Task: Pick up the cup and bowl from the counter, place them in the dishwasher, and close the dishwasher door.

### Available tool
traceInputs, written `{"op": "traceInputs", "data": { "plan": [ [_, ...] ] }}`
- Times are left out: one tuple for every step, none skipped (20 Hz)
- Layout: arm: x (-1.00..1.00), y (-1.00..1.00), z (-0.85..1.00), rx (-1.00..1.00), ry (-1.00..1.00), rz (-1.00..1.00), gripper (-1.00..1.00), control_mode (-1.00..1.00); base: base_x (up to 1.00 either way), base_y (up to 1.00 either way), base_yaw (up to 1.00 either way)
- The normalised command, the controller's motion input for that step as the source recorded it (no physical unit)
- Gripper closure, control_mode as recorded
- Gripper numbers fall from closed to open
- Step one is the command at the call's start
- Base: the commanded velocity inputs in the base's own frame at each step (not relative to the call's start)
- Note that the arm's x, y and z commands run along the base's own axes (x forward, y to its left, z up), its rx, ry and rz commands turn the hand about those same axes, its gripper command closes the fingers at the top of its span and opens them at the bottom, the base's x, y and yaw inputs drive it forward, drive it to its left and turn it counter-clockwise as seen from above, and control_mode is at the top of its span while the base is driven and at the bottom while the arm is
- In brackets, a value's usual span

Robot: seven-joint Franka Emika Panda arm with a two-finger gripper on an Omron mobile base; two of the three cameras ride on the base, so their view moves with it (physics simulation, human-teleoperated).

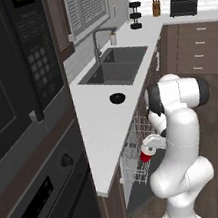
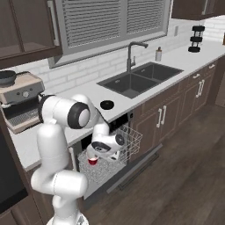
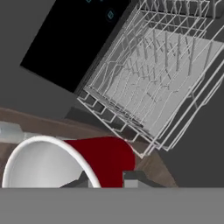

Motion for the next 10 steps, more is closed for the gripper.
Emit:
{"op": "traceInputs", "data": {
  "plan": [
    [0.26, 0.00, -0.44, 0.00, -0.03, 0.03, 1.00, -1.00, 0.00, 0.00, 0.00],
    [0.34, 0.00, -0.36, 0.00, -0.02, 0.03, 1.00, -1.00, 0.00, 0.00, 0.00],
    [0.31, 0.00, -0.27, 0.00, -0.04, 0.03, 1.00, -1.00, 0.00, 0.00, 0.00],
    [0.36, 0.01, -0.29, 0.00, -0.01, 0.02, 1.00, -1.00, 0.00, 0.00, 0.00],
    [0.36, 0.02, -0.29, 0.00, -0.01, 0.02, 1.00, -1.00, 0.00, 0.00, 0.00],
    [0.36, 0.00, -0.27, 0.00, -0.02, 0.02, 1.00, -1.00, 0.00, 0.00, 0.00],
    [0.32, 0.00, -0.32, 0.00, -0.01, 0.02, 1.00, -1.00, 0.00, 0.00, 0.00],
    [0.31, 0.00, -0.35, 0.00, 0.00, 0.02, 1.00, -1.00, 0.00, 0.00, 0.00],
    [0.36, 0.00, -0.37, 0.00, 0.00, 0.02, 1.00, -1.00, 0.00, 0.00, 0.00],
    [0.33, 0.00, -0.30, 0.00, 0.00, 0.02, 1.00, -1.00, 0.00, 0.00, 0.00]
  ]
}}
